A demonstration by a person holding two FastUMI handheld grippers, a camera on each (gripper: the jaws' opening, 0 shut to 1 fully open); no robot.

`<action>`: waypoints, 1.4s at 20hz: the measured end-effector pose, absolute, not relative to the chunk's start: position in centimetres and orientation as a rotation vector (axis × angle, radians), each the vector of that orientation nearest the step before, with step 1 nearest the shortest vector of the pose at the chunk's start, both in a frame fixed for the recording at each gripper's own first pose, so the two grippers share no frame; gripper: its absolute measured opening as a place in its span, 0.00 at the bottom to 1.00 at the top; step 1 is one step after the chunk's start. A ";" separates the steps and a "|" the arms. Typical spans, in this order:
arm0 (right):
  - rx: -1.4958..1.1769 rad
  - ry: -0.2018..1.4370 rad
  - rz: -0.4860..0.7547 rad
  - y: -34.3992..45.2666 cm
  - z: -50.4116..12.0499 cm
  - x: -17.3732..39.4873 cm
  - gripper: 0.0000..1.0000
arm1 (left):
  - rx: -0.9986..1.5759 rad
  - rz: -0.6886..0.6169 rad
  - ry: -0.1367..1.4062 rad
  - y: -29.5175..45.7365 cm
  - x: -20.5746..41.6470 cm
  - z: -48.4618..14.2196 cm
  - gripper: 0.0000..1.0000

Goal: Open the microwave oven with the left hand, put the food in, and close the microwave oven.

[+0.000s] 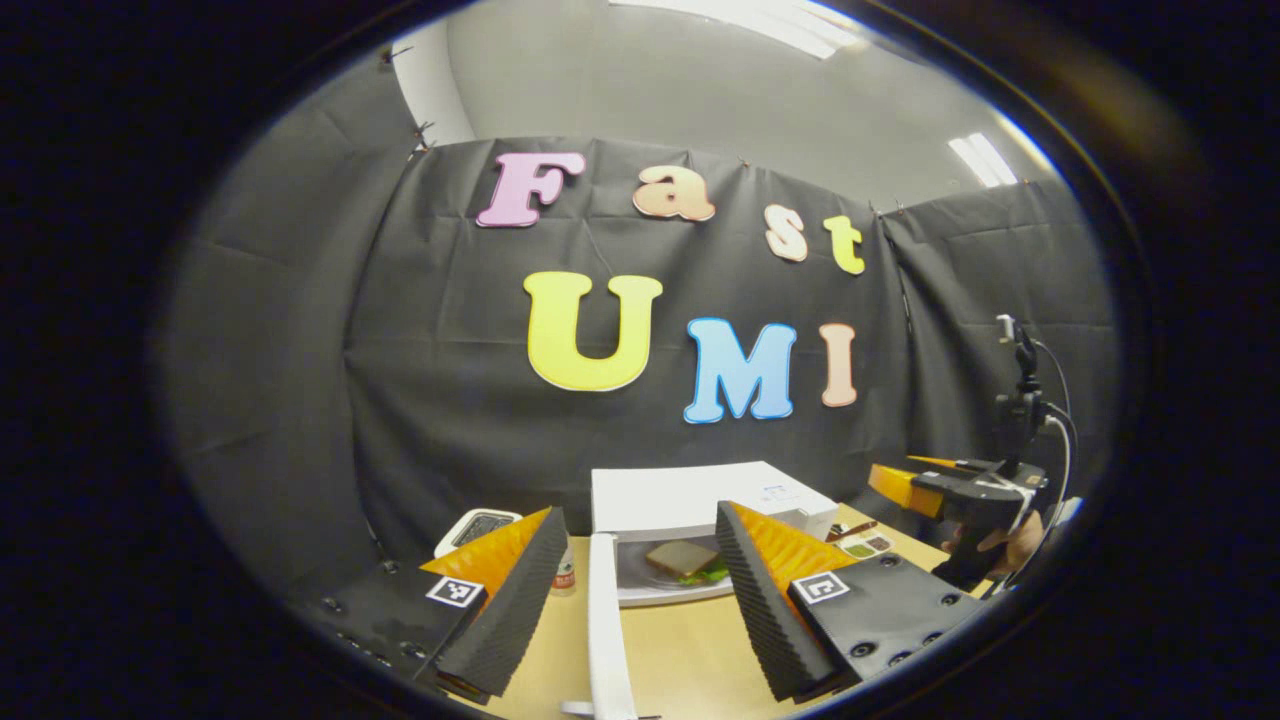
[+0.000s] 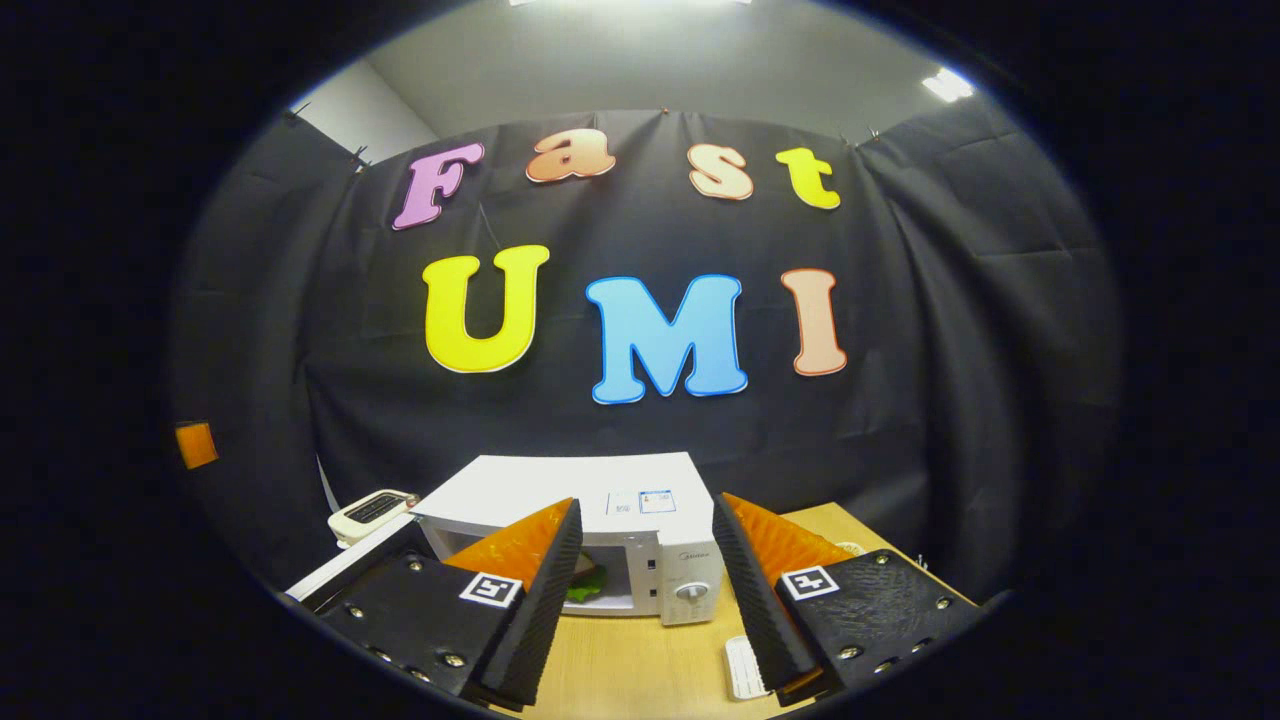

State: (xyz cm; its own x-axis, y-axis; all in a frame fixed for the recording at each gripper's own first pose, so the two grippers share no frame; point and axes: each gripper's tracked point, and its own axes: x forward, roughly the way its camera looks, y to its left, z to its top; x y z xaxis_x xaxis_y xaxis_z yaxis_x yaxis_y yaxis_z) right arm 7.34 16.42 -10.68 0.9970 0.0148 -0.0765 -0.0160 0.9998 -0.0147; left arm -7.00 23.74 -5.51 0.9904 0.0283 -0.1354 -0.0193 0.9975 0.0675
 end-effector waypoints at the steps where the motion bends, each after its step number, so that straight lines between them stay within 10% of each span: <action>1: -0.029 0.063 0.015 16.3 -9.9 6.9 0.79 | 0.068 0.032 0.136 23.8 -7.2 -5.7 0.94; 9: -0.022 0.003 0.079 17.5 -6.5 4.2 0.80 | 0.125 0.083 0.165 25.6 -9.3 -8.4 0.94; 14: 0.022 0.013 0.089 18.0 -6.0 3.8 0.79 | 0.170 0.153 0.248 29.3 -12.1 -12.6 0.07; 28: 0.043 -0.001 0.065 15.5 -3.7 5.2 0.80 | 0.068 0.134 0.523 30.0 -19.5 -25.8 0.08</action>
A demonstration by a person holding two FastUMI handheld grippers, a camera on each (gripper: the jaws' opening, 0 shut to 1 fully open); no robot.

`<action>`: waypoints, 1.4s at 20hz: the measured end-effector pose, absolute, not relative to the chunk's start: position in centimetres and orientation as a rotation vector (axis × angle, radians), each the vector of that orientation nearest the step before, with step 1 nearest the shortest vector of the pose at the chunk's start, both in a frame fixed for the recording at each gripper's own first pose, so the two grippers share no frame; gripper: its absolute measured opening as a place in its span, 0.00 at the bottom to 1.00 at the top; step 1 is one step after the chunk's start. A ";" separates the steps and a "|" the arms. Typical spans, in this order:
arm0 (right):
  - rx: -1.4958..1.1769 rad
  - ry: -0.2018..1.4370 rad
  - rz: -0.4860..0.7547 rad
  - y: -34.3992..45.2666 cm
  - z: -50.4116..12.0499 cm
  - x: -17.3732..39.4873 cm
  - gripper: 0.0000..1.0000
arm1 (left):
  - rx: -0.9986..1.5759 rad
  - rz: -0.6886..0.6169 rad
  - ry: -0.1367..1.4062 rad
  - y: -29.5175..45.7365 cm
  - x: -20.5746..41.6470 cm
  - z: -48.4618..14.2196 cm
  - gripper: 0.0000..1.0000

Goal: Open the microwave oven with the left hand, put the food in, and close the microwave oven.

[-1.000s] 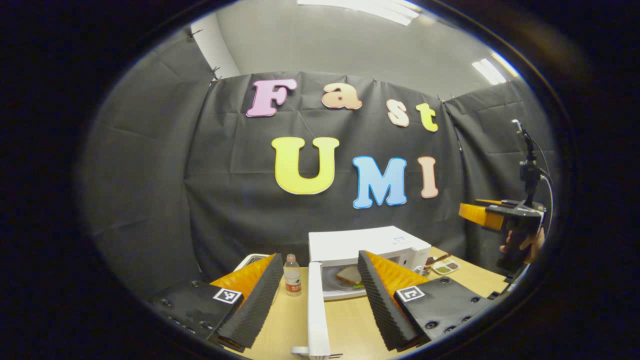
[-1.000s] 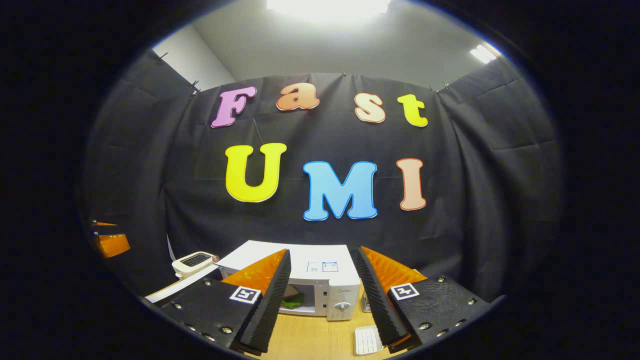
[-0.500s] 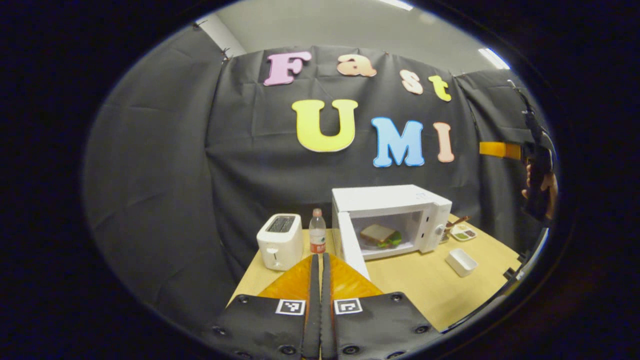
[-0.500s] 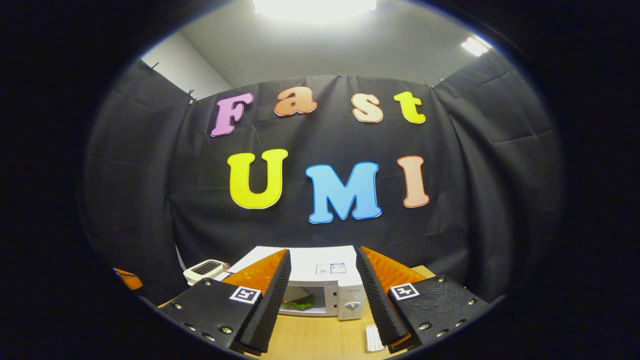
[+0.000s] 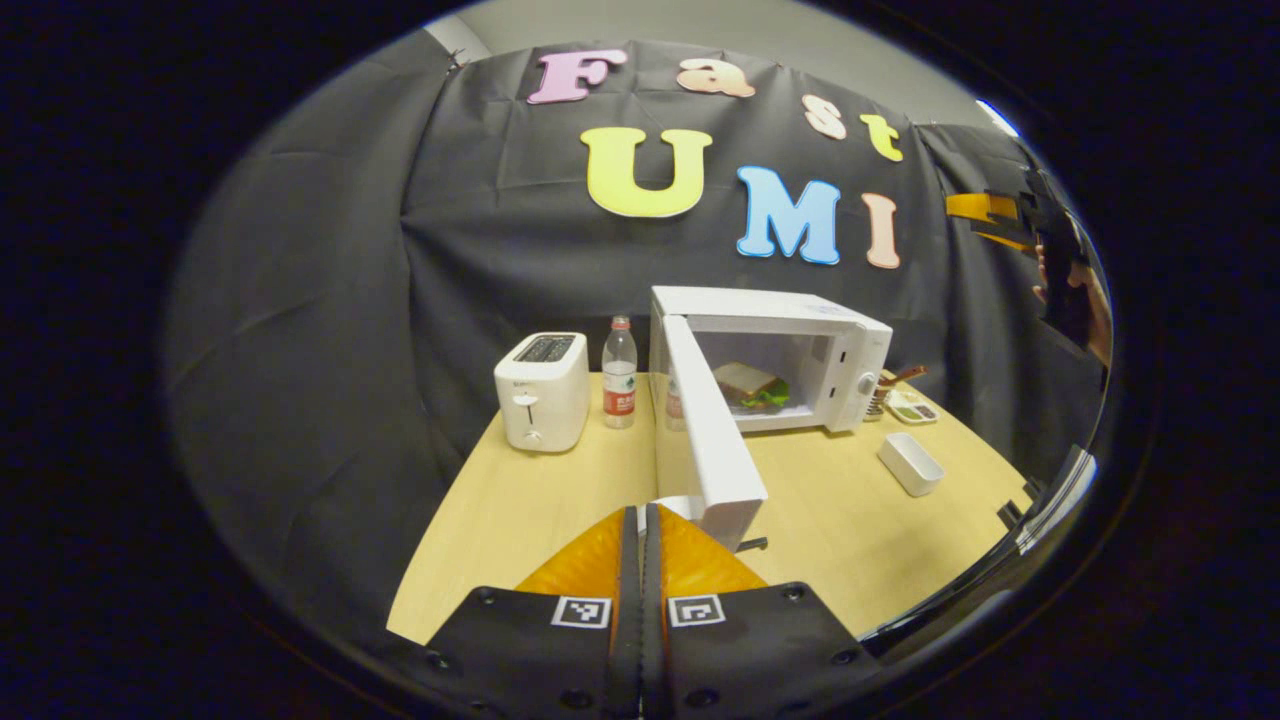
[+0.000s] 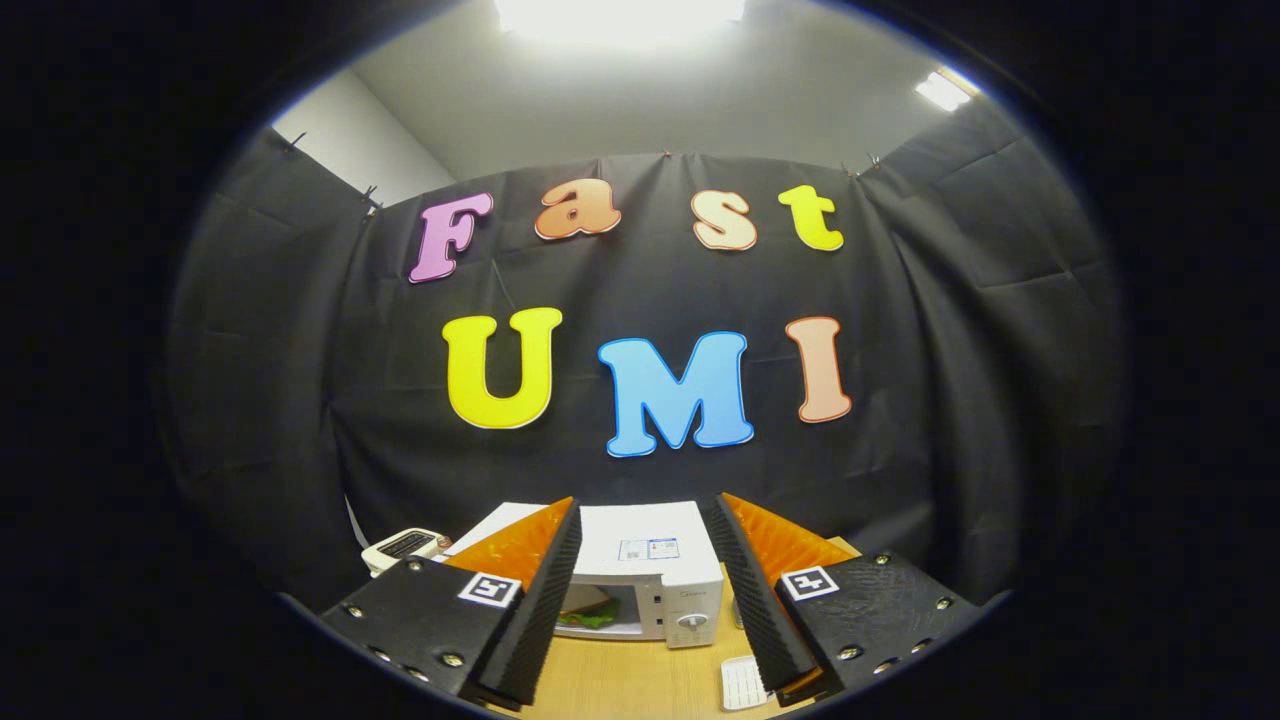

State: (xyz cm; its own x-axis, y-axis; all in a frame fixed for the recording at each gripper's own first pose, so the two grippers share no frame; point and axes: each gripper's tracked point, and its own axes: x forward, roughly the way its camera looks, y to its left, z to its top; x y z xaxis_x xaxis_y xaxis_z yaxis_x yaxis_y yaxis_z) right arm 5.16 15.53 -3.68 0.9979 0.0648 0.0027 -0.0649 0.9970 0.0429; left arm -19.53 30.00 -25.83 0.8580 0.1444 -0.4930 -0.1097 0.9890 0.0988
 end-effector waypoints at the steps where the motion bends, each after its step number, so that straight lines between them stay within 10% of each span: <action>1: 0.039 -0.003 0.055 15.1 -3.5 5.2 0.83 | 0.080 0.135 0.518 29.5 -19.3 -25.7 0.08; 28: 0.041 -0.003 -0.044 2.7 -4.0 6.9 0.95 | 0.090 -0.171 0.558 9.9 -9.8 -28.1 0.07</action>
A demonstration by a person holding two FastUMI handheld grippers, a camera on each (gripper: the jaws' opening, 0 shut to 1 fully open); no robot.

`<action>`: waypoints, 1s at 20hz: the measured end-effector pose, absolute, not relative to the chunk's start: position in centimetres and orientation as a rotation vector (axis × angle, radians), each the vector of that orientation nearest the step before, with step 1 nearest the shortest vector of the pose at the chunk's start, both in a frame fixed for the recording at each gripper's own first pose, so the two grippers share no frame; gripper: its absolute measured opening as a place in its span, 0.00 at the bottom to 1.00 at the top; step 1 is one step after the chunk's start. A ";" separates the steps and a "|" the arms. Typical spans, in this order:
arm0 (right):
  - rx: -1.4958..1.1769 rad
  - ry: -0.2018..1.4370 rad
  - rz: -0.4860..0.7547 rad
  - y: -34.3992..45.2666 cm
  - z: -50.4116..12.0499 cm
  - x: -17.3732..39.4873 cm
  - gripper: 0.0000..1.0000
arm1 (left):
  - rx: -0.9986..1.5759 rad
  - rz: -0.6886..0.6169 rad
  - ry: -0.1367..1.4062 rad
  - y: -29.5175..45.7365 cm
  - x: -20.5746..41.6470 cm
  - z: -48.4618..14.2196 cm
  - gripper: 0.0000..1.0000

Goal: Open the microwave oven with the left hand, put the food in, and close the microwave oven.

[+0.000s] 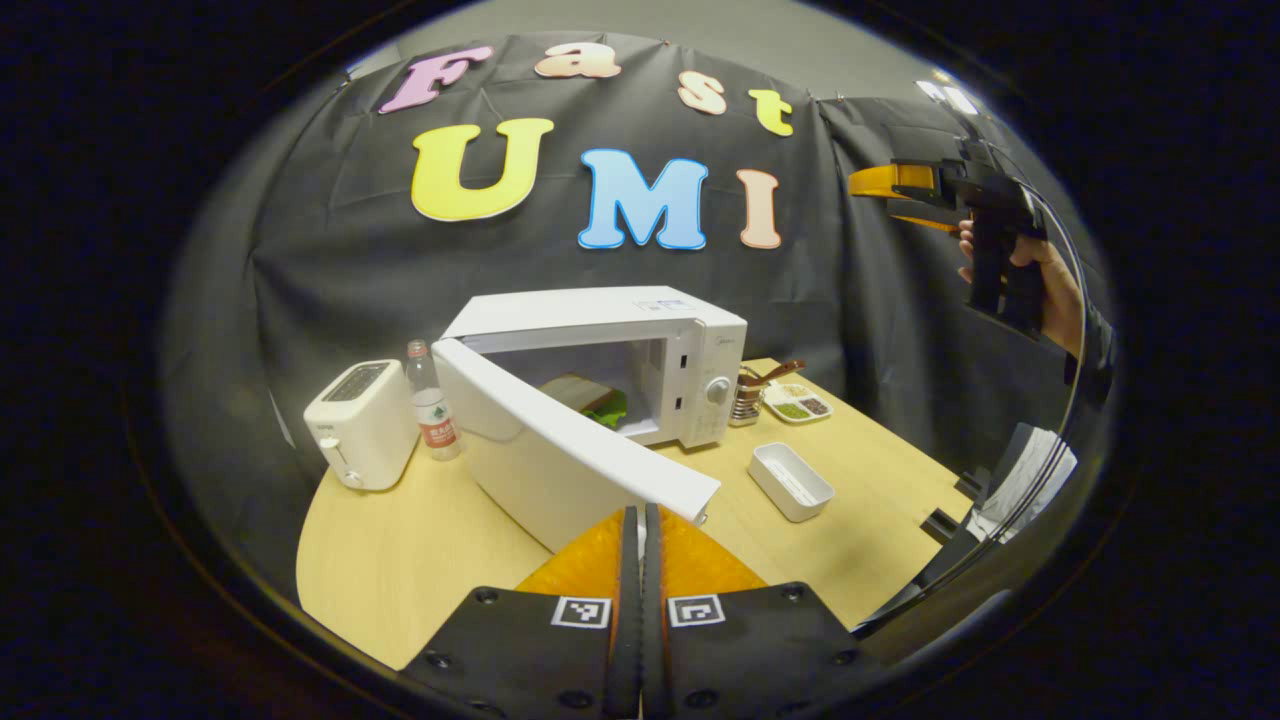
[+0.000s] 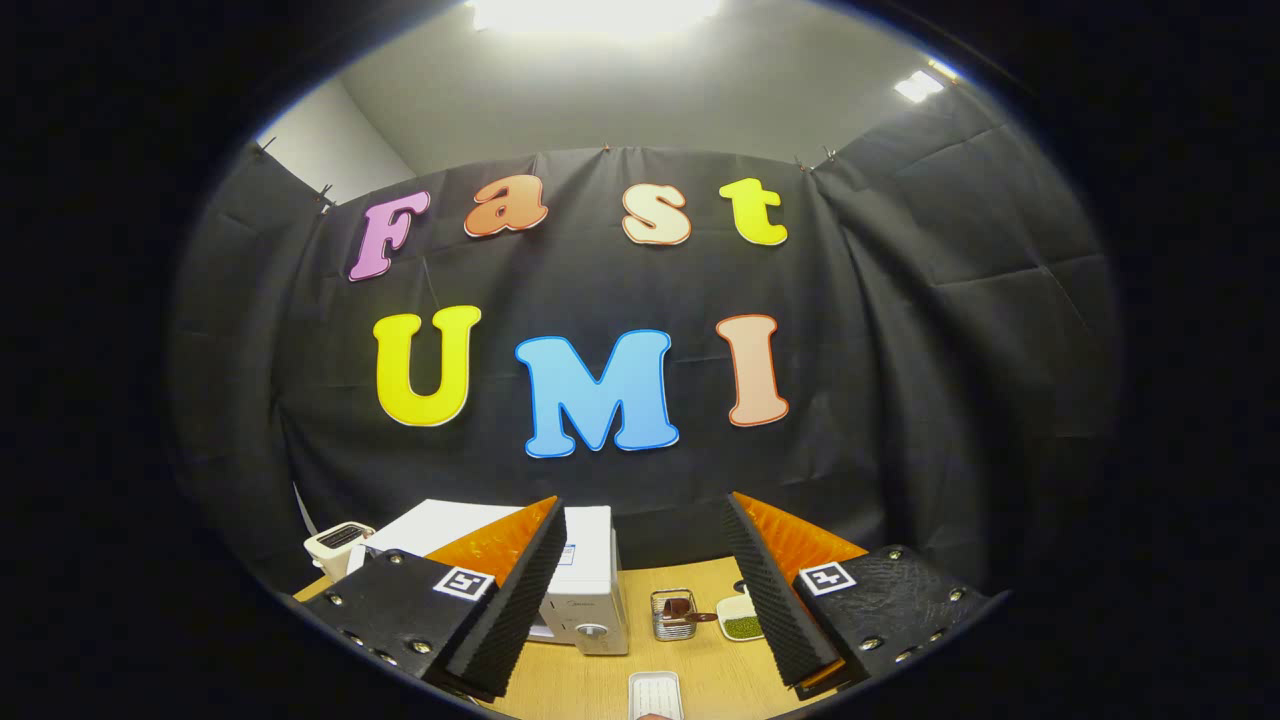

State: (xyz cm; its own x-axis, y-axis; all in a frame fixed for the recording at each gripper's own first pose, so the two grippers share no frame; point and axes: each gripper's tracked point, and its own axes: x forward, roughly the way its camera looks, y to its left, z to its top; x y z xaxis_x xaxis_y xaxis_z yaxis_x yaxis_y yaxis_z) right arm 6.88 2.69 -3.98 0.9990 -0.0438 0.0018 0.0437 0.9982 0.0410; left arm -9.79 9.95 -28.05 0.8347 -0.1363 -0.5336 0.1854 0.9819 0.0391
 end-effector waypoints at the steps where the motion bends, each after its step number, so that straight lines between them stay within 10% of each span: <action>1: 0.046 -0.004 -0.049 2.4 -3.9 6.9 0.95 | 0.089 -0.177 0.558 9.6 -9.4 -28.1 0.07; 20: 0.045 -0.016 -0.145 -4.3 -4.0 7.0 0.97 | 0.093 -0.288 0.590 3.2 -0.6 -30.5 0.07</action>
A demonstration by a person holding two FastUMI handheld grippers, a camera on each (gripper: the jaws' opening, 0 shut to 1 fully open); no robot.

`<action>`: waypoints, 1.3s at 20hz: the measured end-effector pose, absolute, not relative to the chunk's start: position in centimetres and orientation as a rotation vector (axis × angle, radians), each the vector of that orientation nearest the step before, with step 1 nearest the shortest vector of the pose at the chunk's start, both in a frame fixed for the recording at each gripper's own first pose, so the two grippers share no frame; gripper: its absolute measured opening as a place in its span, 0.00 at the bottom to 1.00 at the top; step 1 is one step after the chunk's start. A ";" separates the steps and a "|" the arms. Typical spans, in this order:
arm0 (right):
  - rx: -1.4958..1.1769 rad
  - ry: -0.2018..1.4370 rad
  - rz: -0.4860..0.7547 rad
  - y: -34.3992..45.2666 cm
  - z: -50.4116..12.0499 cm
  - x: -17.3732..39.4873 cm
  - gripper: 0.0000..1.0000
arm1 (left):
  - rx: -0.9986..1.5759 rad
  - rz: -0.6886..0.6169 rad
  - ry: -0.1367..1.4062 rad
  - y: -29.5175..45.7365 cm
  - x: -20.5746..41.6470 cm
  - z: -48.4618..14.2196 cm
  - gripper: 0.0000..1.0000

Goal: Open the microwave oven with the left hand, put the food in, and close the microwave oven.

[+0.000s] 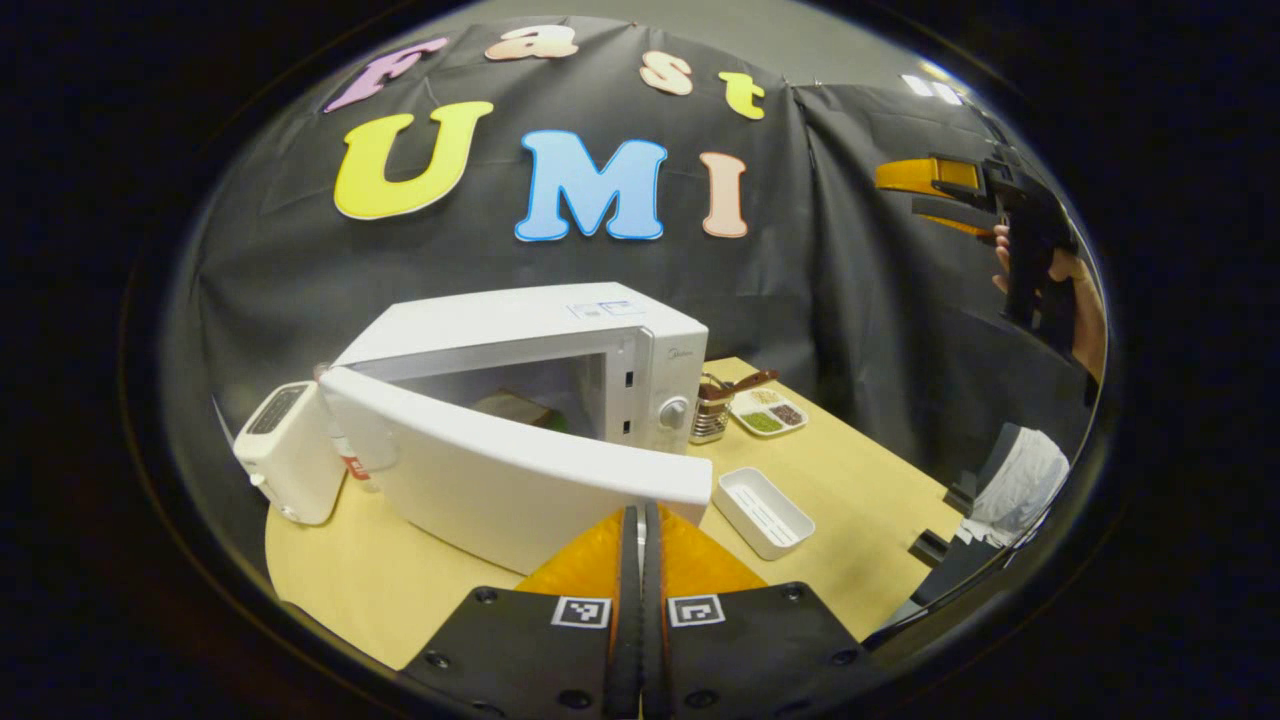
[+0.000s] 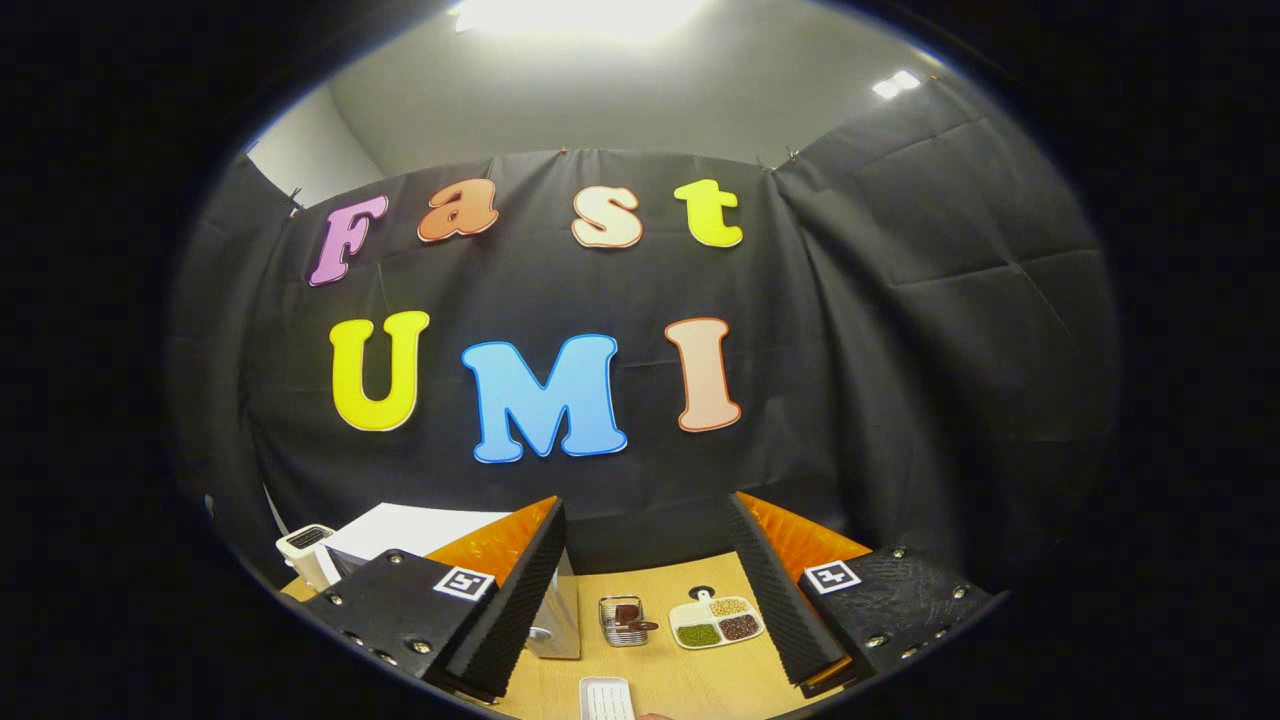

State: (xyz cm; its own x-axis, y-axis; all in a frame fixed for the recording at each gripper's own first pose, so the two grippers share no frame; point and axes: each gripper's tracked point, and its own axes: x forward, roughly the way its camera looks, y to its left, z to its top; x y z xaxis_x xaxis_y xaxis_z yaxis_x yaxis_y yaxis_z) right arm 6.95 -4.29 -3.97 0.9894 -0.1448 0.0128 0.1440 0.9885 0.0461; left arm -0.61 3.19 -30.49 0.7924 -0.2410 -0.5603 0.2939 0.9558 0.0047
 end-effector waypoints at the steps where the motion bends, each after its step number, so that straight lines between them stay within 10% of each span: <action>1: 0.046 -0.016 -0.151 -4.7 -3.9 7.0 0.97 | 0.107 -0.293 0.590 3.0 0.0 -30.5 0.07; 26: 0.016 -0.011 -0.226 -11.6 -5.1 9.0 0.97 | 0.116 -0.269 0.565 -1.2 12.9 -33.0 0.07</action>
